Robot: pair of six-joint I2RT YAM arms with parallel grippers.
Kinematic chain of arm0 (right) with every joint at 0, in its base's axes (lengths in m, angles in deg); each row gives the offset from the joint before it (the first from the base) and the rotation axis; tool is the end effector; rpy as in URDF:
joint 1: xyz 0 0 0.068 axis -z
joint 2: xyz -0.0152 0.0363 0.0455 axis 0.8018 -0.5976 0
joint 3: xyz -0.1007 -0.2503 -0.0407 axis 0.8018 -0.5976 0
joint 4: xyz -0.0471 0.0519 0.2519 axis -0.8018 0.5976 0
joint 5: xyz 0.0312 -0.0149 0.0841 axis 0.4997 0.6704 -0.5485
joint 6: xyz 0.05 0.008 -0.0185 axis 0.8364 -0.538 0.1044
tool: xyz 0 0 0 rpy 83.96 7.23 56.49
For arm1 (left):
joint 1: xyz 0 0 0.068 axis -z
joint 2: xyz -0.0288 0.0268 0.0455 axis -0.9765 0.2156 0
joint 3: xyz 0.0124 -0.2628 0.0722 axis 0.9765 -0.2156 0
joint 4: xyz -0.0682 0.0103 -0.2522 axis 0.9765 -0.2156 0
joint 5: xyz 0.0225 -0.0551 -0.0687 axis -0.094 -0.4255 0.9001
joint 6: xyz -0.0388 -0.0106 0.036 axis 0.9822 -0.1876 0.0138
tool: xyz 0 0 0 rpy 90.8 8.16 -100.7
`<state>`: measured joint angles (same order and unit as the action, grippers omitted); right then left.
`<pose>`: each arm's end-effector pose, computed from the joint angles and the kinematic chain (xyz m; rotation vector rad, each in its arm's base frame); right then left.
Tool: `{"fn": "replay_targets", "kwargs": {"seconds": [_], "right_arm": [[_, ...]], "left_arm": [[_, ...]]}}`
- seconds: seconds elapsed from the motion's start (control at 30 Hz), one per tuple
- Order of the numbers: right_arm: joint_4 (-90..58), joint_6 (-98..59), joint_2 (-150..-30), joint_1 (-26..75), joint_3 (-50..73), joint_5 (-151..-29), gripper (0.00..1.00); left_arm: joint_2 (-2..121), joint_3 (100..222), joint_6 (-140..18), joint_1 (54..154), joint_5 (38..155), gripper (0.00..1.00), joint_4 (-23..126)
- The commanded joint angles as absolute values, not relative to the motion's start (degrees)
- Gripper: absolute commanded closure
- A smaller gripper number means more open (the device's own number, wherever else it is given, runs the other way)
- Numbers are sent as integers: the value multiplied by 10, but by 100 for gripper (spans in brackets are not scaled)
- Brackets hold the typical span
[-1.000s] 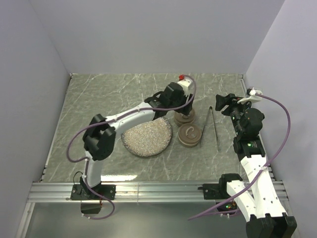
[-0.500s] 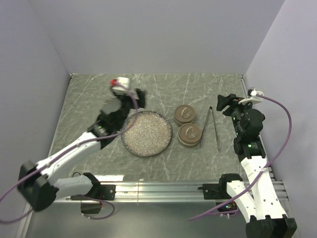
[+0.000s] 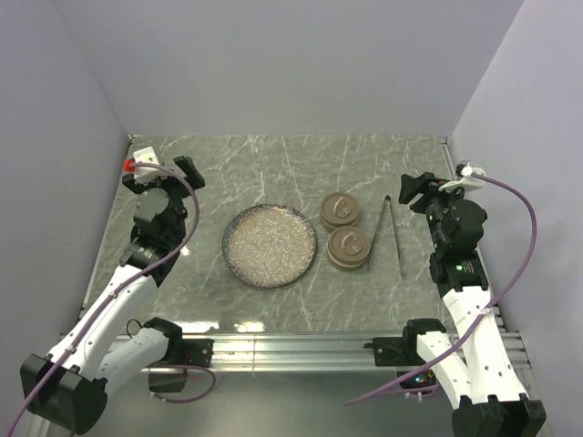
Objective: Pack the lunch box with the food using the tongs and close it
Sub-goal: Put the lid back on the lunch box
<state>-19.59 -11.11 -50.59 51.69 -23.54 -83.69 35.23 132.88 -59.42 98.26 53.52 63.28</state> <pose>0.1784 0.0055 0.3494 0.1685 1.5283 0.2435 0.2011 -0.0543 0.3600 -0.3928 1.4206 -0.0374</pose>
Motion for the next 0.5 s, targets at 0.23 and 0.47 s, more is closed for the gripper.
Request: {"fn": "replay_targets", "kwargs": {"seconds": [0.23, 0.47], "right_arm": [[-204, -120, -499, 518, -238, -817, 29], [-202, -121, -501, 518, -237, -814, 29]], "left_arm": [[380, 1357, -581, 980, 527, 9, 604], [370, 1349, -580, 979, 530, 8, 615]]}}
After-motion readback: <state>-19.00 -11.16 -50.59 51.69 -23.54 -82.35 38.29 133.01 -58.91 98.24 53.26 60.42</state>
